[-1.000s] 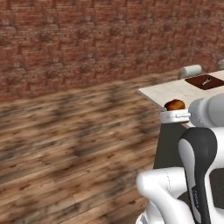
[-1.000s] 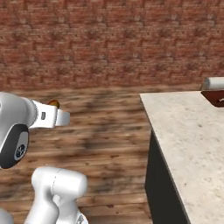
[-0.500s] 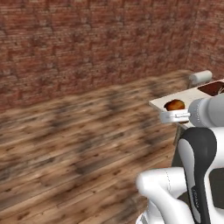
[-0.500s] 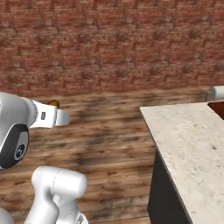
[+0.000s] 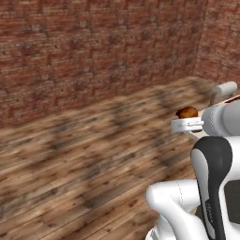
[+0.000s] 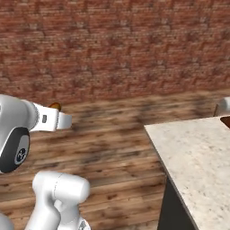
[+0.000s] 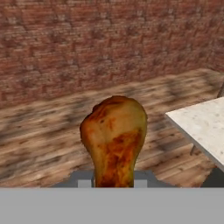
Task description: Gather the cucumber and sweet potato from the fridge and place them on a tray on the dining counter. Then gather the steak and chicken drumstick from the fridge and place them on the other tray.
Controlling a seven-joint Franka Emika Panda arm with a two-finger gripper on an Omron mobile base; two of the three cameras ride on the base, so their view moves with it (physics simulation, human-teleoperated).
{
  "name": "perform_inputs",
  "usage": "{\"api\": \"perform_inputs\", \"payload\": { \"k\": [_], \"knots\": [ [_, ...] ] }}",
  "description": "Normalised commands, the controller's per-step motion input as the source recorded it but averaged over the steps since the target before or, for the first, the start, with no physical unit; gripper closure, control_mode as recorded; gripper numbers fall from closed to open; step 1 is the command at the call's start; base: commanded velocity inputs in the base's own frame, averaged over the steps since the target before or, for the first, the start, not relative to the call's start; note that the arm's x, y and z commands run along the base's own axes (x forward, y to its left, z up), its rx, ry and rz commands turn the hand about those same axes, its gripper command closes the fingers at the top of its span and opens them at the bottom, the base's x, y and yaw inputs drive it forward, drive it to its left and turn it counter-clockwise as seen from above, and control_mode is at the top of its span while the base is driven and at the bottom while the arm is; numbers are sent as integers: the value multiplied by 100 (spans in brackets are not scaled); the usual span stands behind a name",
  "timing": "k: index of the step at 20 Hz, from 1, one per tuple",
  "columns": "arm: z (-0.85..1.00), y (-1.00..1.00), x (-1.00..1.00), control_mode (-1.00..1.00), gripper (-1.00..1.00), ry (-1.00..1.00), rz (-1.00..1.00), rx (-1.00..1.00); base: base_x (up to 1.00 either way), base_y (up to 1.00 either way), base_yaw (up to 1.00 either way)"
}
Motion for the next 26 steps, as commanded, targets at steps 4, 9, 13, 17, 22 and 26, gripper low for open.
{"api": "perform_inputs", "payload": {
  "k": [4, 9, 13, 17, 22, 26],
  "knots": [
    [0, 0, 0, 100, 100, 0, 0, 0, 61, 43, -20],
    [0, 0, 0, 100, 100, 0, 0, 0, 60, 38, -21],
    [0, 0, 0, 100, 100, 0, 0, 0, 58, 38, -25],
    [0, 0, 0, 100, 100, 0, 0, 0, 56, 32, -26],
    [0, 0, 0, 100, 100, 0, 0, 0, 53, 29, -30],
    [0, 0, 0, 100, 100, 0, 0, 0, 58, 33, -35]
  ]
}}
